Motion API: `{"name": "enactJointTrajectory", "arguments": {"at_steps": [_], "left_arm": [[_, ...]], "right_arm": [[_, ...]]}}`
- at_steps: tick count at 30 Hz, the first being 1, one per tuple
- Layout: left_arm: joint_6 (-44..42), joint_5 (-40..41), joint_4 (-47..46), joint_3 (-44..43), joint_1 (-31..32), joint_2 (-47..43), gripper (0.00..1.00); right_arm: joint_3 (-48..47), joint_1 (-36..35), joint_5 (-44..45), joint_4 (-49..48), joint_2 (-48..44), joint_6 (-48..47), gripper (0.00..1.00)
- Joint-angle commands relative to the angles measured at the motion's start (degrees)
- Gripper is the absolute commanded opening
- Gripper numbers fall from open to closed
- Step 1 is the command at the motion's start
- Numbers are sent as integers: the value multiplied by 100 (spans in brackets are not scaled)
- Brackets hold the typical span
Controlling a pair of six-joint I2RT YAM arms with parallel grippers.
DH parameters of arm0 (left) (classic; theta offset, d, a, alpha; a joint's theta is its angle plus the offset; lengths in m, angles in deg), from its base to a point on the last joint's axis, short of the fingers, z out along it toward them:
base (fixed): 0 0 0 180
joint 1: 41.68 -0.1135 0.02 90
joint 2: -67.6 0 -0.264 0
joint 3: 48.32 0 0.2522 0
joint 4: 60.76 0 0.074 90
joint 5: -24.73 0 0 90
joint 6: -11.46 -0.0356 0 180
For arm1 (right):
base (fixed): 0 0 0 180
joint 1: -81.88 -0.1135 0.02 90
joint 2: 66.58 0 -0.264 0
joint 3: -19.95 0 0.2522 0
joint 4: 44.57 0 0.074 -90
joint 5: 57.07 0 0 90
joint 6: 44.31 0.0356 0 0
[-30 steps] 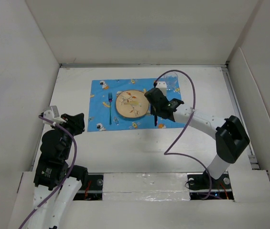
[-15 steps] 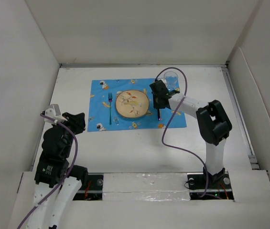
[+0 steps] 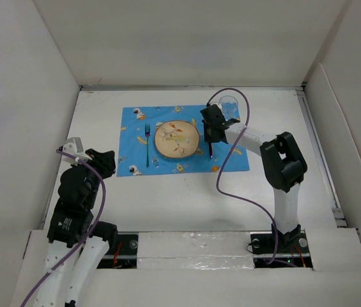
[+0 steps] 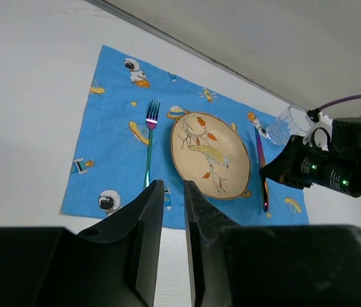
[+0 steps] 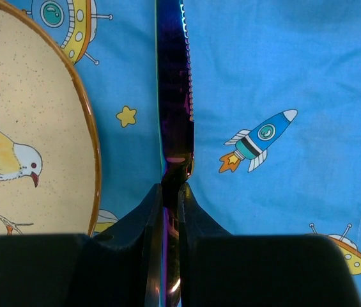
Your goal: Set the dinner table for one person
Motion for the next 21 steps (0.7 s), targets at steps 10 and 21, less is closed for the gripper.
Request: {"name": "enactJointTrajectory", "arguments": {"at_steps": [10,21], "left_arm": [[-96,-69,-227,19,26,59,17],[-88,-52,-218,10,26,76,18]], "right_arm": [[76,38,-52,-272,-63,220,0],[313,-15,-69,-360,-98,308,13]]}}
